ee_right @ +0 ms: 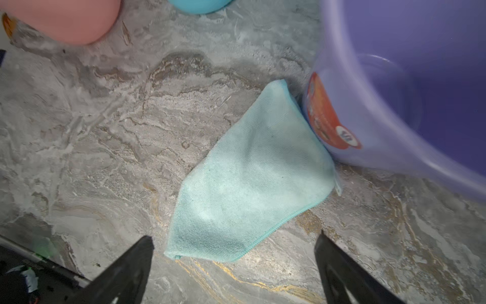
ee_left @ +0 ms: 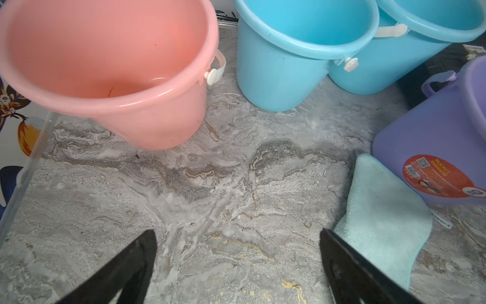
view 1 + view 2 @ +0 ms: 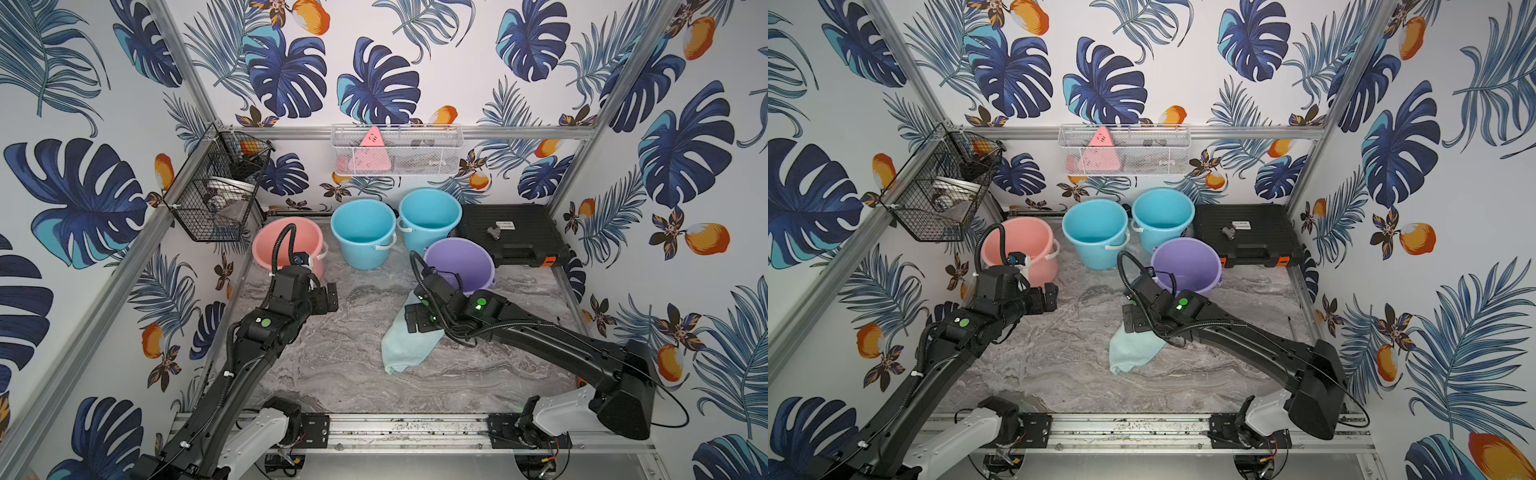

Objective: Wipe the inside of the bucket with a cloth
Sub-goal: Pick up the cleaning item at the center of the board.

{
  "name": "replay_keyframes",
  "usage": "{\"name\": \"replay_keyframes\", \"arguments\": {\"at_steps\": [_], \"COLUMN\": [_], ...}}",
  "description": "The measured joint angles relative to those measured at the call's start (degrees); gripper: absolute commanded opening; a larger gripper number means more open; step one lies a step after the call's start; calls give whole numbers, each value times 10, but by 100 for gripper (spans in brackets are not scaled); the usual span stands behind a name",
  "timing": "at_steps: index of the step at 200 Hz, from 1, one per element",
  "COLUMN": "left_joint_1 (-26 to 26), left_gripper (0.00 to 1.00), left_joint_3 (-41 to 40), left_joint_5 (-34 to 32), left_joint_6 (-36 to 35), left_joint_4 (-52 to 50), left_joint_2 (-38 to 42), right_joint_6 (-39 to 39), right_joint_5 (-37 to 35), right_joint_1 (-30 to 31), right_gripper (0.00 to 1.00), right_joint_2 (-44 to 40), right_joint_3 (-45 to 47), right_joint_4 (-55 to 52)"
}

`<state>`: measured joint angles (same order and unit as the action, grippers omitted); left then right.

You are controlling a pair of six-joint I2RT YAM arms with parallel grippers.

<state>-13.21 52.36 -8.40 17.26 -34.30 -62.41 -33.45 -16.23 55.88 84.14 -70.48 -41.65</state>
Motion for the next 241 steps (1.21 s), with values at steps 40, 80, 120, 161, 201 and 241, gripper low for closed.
{"name": "replay_keyframes", "arguments": {"at_steps": [40, 80, 120, 161, 201, 241], "left_joint_1": [0, 0, 0, 0, 0, 0], "left_gripper": [99, 99, 99, 99, 99, 99], "left_joint_3": [-2, -2, -2, -2, -2, -2], "left_joint_5": [-6, -6, -4, -4, -4, -4], "left_joint_6": [6, 6, 6, 6, 6, 6], "left_joint_4": [-1, -1, -1, -1, -1, -1], "left_joint_2": [2, 3, 2, -2, -8, -10], "right_joint_6": [-6, -3, -2, 3, 3, -1], "right_joint_5": [-12, 11, 50, 60, 39, 43], "right_joint_1": [7, -7, -31, -31, -31, -33], "right_gripper": [100, 100, 100, 95, 65, 29], "right_joint_2": [89, 170, 221, 253, 261, 241], "right_joint_3": [-3, -6, -4, 4, 5, 18], "right_joint_4": [9, 43, 82, 101, 110, 115]}}
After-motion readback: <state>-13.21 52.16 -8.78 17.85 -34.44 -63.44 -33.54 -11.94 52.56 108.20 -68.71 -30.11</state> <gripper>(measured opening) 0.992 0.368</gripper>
